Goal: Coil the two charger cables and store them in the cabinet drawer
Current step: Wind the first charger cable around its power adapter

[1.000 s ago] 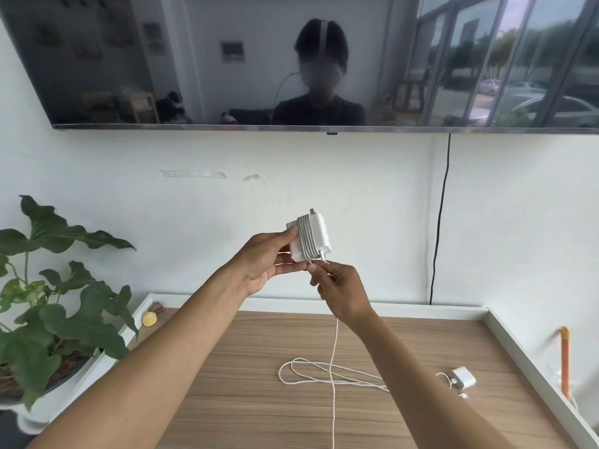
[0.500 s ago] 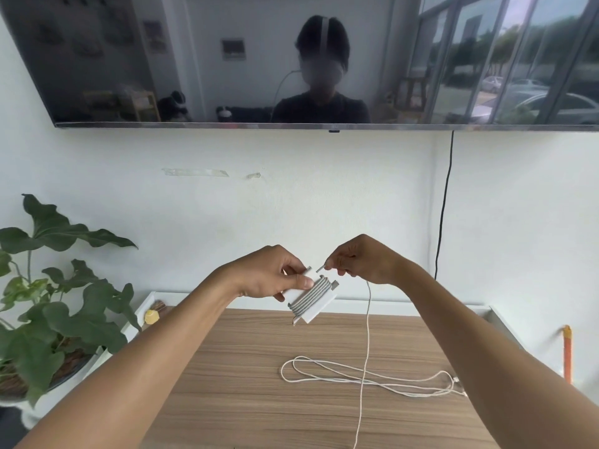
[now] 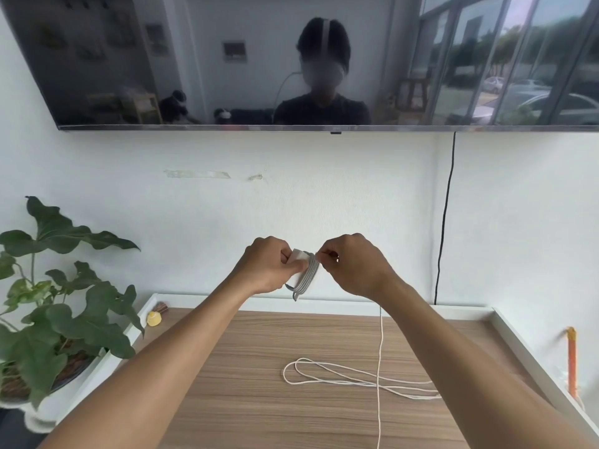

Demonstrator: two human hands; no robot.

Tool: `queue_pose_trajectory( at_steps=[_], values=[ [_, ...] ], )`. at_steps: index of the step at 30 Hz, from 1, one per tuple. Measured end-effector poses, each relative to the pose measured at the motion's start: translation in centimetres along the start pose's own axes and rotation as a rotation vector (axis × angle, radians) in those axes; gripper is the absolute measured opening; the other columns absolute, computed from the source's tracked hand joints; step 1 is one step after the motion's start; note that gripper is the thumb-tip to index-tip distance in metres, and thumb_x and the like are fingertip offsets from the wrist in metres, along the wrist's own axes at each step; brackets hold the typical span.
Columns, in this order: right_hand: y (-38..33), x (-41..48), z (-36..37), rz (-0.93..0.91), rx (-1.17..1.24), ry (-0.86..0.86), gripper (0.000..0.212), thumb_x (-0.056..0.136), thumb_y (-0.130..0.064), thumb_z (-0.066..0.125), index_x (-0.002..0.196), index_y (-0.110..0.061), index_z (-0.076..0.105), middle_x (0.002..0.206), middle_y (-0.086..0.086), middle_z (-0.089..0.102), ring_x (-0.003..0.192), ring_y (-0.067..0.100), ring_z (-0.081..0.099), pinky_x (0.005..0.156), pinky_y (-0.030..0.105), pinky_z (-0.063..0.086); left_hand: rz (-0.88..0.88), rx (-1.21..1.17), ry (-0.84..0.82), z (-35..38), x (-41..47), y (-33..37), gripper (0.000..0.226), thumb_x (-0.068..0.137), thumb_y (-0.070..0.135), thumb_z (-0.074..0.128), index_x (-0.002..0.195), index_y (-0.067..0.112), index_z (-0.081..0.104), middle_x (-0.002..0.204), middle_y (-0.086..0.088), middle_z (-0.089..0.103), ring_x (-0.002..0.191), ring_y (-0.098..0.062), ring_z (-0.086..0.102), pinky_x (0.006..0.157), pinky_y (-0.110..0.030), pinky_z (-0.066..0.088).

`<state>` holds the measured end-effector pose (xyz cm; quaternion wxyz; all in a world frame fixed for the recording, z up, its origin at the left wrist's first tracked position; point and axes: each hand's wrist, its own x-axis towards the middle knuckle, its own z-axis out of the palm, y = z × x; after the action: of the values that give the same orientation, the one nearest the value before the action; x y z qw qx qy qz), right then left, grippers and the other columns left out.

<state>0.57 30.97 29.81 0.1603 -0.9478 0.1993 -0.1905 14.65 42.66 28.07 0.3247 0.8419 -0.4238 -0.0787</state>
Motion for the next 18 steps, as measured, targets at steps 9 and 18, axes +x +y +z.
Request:
queue_pose_trajectory(
  at_steps=[9,18],
  values=[
    [-1.2,-1.2,1.8,0.029,0.125,0.197,0.024,0.094,-0.026,0.047,0.084,-0.016,0.067,0.077,0.001,0.069,0.072,0.027,0.061,0.064,0.037,0.053,-0.255,-0.701,0.005,-0.4,1.1,0.2,0.029,0.088,0.025,0.070,0.081,-0.003,0.066,0.088,-0.019,0.068,0.060,-0.021,0.071,0.061,-0.032,0.062],
    [-1.7,-3.2,5.6,0.071,0.314,0.298,0.022,0.094,-0.028,0.051,0.077,-0.019,0.062,0.064,-0.003,0.060,0.061,0.024,0.054,0.060,0.039,0.050,-0.378,-1.035,-0.014,-0.3,1.3,0.4,0.038,0.087,0.025,0.069,0.101,-0.010,0.066,0.091,-0.019,0.070,0.071,-0.027,0.072,0.065,-0.036,0.063]
  ],
)
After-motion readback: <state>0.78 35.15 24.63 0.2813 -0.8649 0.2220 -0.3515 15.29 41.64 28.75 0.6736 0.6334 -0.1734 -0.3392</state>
